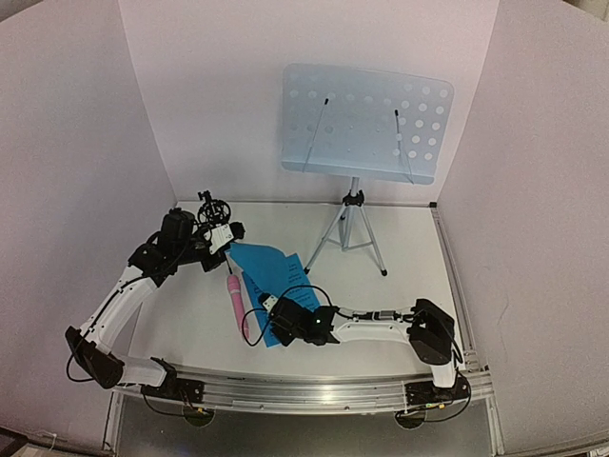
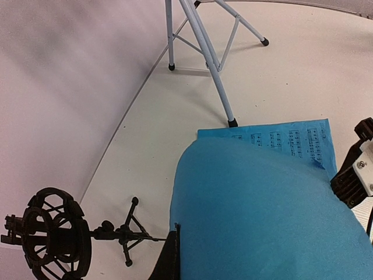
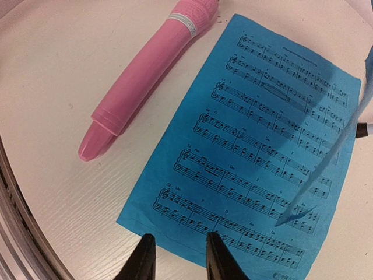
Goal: Set up the instrument practice props
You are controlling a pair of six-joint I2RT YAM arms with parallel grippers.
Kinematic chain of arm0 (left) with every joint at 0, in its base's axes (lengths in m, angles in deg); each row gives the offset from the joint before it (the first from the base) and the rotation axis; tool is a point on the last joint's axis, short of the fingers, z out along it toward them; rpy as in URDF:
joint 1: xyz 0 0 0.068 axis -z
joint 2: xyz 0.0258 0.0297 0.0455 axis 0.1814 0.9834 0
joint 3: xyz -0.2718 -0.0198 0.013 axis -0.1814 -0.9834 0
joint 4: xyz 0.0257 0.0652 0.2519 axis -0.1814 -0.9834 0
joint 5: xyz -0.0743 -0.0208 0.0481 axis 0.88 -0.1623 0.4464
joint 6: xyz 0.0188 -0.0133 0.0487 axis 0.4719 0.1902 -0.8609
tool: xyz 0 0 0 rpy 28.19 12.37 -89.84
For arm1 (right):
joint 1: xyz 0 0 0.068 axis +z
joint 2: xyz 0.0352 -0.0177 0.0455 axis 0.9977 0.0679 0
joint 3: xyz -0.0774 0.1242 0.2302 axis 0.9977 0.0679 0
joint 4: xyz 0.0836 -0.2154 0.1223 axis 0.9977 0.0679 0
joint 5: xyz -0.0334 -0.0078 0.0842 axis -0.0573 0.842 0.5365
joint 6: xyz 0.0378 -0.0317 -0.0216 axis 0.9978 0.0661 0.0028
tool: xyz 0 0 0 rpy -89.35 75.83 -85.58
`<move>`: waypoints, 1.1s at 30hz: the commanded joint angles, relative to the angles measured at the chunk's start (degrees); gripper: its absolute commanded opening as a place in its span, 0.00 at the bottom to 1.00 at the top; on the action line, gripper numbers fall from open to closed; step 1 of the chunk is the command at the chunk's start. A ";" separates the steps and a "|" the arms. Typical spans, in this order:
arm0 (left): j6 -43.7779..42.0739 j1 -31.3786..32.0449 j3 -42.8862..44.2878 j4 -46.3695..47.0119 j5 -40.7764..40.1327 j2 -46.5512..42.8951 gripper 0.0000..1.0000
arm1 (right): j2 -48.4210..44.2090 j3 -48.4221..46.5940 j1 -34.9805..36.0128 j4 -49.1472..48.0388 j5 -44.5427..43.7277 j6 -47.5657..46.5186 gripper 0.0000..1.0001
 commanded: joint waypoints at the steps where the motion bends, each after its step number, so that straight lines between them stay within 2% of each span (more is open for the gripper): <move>1: -1.64 0.27 1.88 1.02 0.75 -0.52 0.00 | -5.70 1.10 -1.07 -1.84 -0.78 -0.51 0.34; 10: -4.81 0.27 2.89 0.53 0.69 -0.50 0.00 | -13.41 8.49 -7.11 -1.80 13.20 -2.31 0.51; 13: -4.99 0.30 4.61 -2.07 -0.08 0.36 0.00 | -15.96 8.68 -7.35 -1.23 13.79 -4.44 0.60; 16: -3.83 0.47 6.62 -6.79 -1.14 1.59 0.00 | -18.99 8.26 -7.33 -0.01 10.82 -4.73 0.69; 24: 2.43 2.65 16.90 -21.03 -4.41 8.63 0.00 | -19.31 -2.60 -7.28 8.10 10.10 -8.28 0.75; 28: 3.64 2.84 19.10 -22.95 -5.25 9.90 0.00 | -20.05 -6.22 -7.29 8.44 11.55 -11.47 0.78; 33: 3.93 4.63 20.95 -25.17 -4.94 10.99 0.00 | -14.64 -13.19 -7.30 8.78 11.86 -16.11 0.80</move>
